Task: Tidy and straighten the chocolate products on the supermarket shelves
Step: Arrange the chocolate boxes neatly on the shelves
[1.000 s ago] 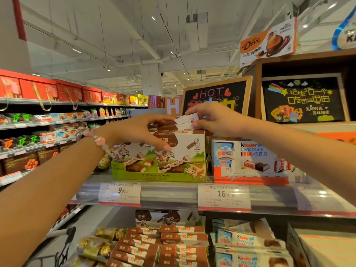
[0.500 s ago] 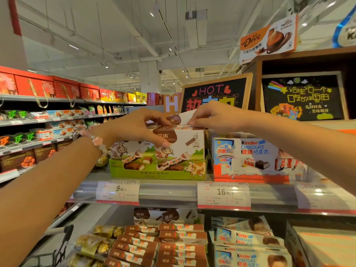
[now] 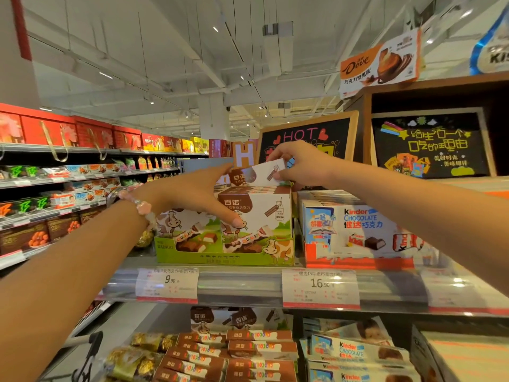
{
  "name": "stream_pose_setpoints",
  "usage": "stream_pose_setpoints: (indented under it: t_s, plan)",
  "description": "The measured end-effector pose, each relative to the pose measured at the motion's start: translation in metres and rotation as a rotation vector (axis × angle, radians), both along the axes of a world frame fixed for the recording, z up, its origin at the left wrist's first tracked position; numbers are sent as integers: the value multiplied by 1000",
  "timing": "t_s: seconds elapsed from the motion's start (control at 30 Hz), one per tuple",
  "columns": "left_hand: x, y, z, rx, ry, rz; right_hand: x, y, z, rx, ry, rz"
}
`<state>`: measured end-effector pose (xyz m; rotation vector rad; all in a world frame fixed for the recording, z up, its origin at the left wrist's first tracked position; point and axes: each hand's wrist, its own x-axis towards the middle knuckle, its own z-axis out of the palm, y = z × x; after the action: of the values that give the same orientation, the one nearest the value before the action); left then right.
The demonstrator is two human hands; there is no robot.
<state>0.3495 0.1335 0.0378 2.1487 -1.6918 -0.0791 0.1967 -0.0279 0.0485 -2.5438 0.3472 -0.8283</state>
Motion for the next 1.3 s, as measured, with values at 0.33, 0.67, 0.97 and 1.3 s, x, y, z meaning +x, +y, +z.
stream_pose_setpoints:
  t_s: [0.33,0.67,0.97,1.3]
  plan:
    - [2,-2,2,74,73,-51,-12,9,14,-270,129,-2]
    - [4,-3,2,55,75,-24,-10,8,-8,-207,3,-46]
    - [-1,-4,6,191,-38,-9,-26,16,1,-136,158,-4]
    - [32,41,-2,89,57,84,-40,14,-1,-31,685,23]
